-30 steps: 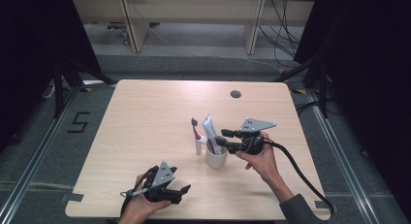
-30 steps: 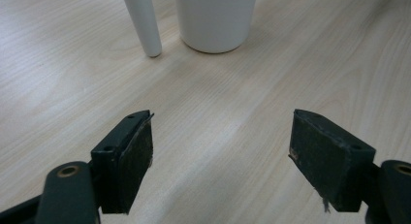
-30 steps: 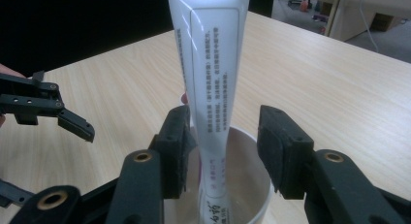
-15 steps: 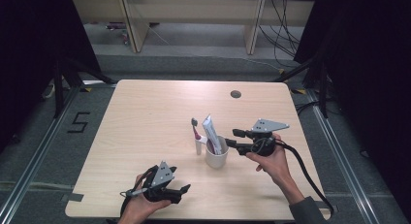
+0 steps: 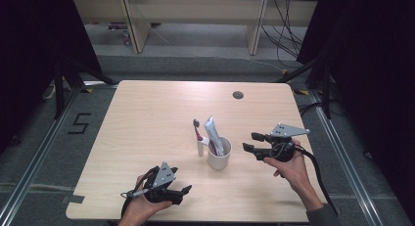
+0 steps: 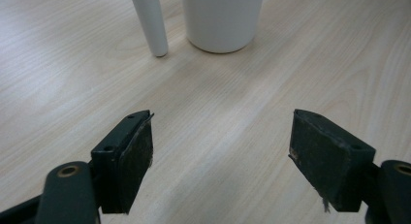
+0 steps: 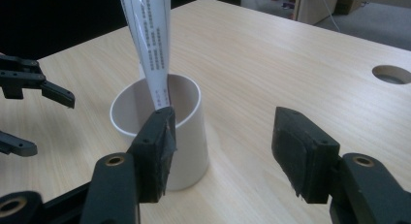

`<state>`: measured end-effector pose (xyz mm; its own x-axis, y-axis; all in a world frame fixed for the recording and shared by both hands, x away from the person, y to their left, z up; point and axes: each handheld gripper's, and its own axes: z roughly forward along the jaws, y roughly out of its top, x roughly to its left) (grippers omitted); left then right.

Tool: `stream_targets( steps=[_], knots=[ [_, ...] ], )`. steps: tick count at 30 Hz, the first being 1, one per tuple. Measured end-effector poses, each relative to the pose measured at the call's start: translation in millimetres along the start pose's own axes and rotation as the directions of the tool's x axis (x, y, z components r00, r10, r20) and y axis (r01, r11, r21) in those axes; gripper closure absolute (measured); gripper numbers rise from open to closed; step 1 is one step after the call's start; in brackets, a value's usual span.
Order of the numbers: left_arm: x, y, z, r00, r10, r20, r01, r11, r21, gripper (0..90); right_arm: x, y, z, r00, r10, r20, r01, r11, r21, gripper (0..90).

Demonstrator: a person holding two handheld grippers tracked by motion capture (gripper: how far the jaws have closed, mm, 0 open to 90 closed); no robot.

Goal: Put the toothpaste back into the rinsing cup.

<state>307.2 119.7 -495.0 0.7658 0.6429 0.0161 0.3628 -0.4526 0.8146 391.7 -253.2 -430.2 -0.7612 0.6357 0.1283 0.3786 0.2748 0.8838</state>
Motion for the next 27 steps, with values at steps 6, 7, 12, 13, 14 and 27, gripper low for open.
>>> stream_targets(
  steps=[6, 7, 12, 13, 14, 27],
  knots=[
    [-0.2, -1.8, 0.0, 1.0, -0.003, -0.004, 0.003, 1.0, 0.003, 23.5, -4.4, -4.1, -9.4, 0.9978, -0.053, 0.04, 0.052, 0.998, 0.024, 40.1],
    [-0.3, -2.3, -1.0, 1.0, -0.004, -0.003, 0.004, 1.0, 0.003, 23.5, -2.7, -5.5, -10.1, 0.9996, -0.019, 0.023, 0.018, 0.999, 0.026, 40.1],
    [0.9, -2.7, -3.1, 0.9998, 0.004, -0.019, -0.004, 1.0, 0.007, 23.5, -4.3, -11.4, -17.8, 0.9991, -0.01, 0.042, 0.009, 0.999, 0.034, 39.1],
    [-1.2, -3.1, -1.4, 0.9998, -0.017, -0.013, 0.017, 0.9998, -0.013, 23.5, -4.5, -13.0, -19.2, 0.9987, -0.01, 0.051, 0.008, 0.999, 0.039, 38.2],
    [-2.2, -2.9, -0.8, 0.9997, -0.024, -0.008, 0.023, 0.9996, -0.014, 23.5, -5.8, -13.8, -21.5, 0.9979, -0.03, 0.057, 0.027, 0.998, 0.052, 37.5],
    [-1.9, -3.8, -1.8, 0.9999, -0.006, -0.01, 0.006, 1.0, -0.003, 23.5, 1.2, -25.6, -45.4, 0.9879, -0.054, 0.146, 0.043, 0.996, 0.078, 32.6]
  ],
)
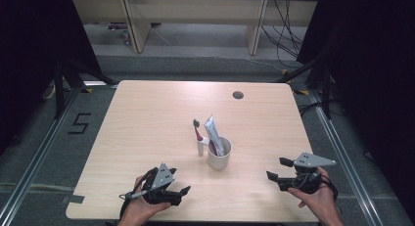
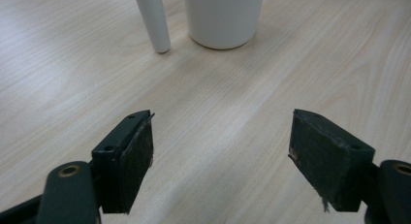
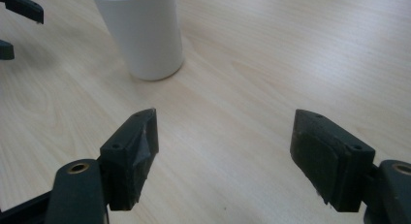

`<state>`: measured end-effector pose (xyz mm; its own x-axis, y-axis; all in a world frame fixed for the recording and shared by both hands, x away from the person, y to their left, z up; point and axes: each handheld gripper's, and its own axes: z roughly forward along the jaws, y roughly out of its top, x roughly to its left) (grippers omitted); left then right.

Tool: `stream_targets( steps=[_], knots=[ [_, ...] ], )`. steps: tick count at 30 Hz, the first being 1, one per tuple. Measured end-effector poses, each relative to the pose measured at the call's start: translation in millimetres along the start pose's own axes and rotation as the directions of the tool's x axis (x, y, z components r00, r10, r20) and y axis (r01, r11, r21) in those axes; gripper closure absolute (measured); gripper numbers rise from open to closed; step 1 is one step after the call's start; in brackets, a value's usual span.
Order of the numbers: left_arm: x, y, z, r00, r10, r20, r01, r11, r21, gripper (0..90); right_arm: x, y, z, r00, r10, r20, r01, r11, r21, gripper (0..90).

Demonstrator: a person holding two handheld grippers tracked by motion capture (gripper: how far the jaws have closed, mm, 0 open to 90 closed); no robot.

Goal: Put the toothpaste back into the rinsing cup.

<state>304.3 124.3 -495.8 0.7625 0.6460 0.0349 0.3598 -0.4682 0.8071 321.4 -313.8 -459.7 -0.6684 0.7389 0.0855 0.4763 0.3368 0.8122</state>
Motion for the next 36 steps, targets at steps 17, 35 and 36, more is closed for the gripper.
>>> stream_targets(
  steps=[17, 35, 36],
  knots=[
    [-0.7, 0.0, 0.6, 0.9999, -0.003, 0.01, 0.003, 1.0, 0.002, 23.4, 3.6, -25.7, -5.2, 0.9999, 0.017, 0.0, -0.017, 0.998, 0.053, 19.6],
    [-1.8, -1.4, 2.7, 0.9998, -0.021, -0.003, 0.021, 0.9998, 0.005, 19.2, 9.3, -41.6, -5.8, 1.0, -0.008, -0.004, 0.008, 0.991, 0.132, 16.4],
    [-1.9, -1.4, 2.9, 0.9998, -0.022, -0.002, 0.022, 0.9998, 0.004, 19.0, 11.1, -42.2, -6.7, 0.9999, 0.012, -0.001, -0.012, 0.99, 0.142, 16.4]
  ],
)
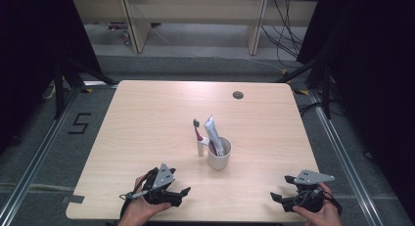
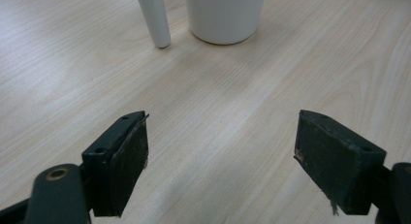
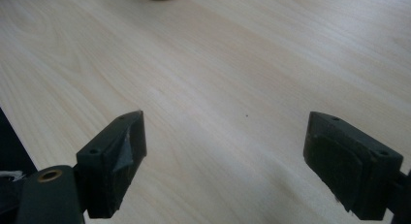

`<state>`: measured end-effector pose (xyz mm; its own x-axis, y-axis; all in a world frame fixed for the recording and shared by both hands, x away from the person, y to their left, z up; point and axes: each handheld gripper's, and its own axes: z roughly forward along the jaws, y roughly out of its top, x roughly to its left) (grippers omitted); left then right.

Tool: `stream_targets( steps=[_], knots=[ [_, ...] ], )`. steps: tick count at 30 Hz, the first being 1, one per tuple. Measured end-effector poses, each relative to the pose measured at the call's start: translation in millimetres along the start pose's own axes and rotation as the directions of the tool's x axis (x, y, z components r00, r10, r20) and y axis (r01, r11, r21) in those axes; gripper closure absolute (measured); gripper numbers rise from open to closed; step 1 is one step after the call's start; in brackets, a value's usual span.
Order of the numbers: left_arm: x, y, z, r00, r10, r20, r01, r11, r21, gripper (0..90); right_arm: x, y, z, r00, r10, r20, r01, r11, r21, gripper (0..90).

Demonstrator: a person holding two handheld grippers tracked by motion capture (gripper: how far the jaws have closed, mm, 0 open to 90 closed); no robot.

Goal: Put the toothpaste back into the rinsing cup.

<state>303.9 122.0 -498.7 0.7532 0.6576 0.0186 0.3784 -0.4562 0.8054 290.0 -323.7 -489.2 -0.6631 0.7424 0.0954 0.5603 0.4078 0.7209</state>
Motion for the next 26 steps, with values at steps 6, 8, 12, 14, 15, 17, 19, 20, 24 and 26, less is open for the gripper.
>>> stream_targets(
  steps=[6, 8, 12, 14, 15, 17, 19, 20, 24, 26],
  knots=[
    [1.5, -0.1, 0.1, 0.9999, 0.015, -0.005, -0.015, 0.9998, 0.016, 18.0, -1.8, -3.2, -0.5, 0.9993, -0.038, 0.003, 0.038, 0.999, 0.003, 16.3],
    [0.4, -0.5, 0.9, 1.0, 0.005, -0.001, -0.005, 0.9999, 0.012, 17.8, -0.4, -4.5, -1.0, 0.9996, -0.028, 0.008, 0.028, 1.0, 0.012, 16.4],
    [0.1, -0.6, 1.3, 1.0, 0.003, -0.003, -0.003, 0.9999, 0.01, 17.8, 1.4, -6.1, -1.3, 0.9999, -0.015, 0.006, 0.015, 1.0, 0.021, 16.4],
    [0.5, -0.7, 1.3, 1.0, 0.002, -0.002, -0.002, 0.9999, 0.012, 17.8, 0.2, -6.5, -1.3, 0.9993, -0.036, 0.011, 0.036, 0.999, 0.02, 16.4],
    [0.4, -0.7, 1.3, 1.0, 0.001, -0.002, -0.001, 0.9999, 0.012, 17.8, 1.4, -7.1, -1.0, 0.9997, -0.025, 0.008, 0.025, 0.999, 0.023, 16.4],
    [0.2, -0.6, 1.2, 1.0, 0.004, -0.006, -0.003, 0.9999, 0.014, 17.8, 2.4, -7.6, -1.9, 1.0, -0.005, 0.0, 0.005, 0.999, 0.045, 16.4],
    [0.9, -0.2, 0.7, 1.0, 0.007, 0.005, -0.007, 0.9996, 0.026, 17.9, 2.2, -8.1, -1.7, 0.9999, -0.011, 0.004, 0.011, 0.999, 0.041, 16.4],
    [0.4, -0.5, 1.2, 1.0, 0.005, 0.0, -0.005, 0.9998, 0.021, 17.9, 2.8, -8.4, -1.8, 0.9999, -0.01, 0.007, 0.01, 0.999, 0.042, 16.4],
    [0.6, -0.7, 1.3, 1.0, 0.005, -0.001, -0.005, 0.9998, 0.021, 18.0, 3.2, -9.3, -1.4, 1.0, 0.004, 0.007, -0.004, 0.999, 0.046, 16.4],
    [-0.1, -0.9, 2.1, 1.0, -0.007, -0.002, 0.007, 0.9999, 0.012, 18.0, 0.8, -9.5, -0.5, 1.0, -0.01, 0.0, 0.01, 0.999, 0.047, 16.4]
  ],
)
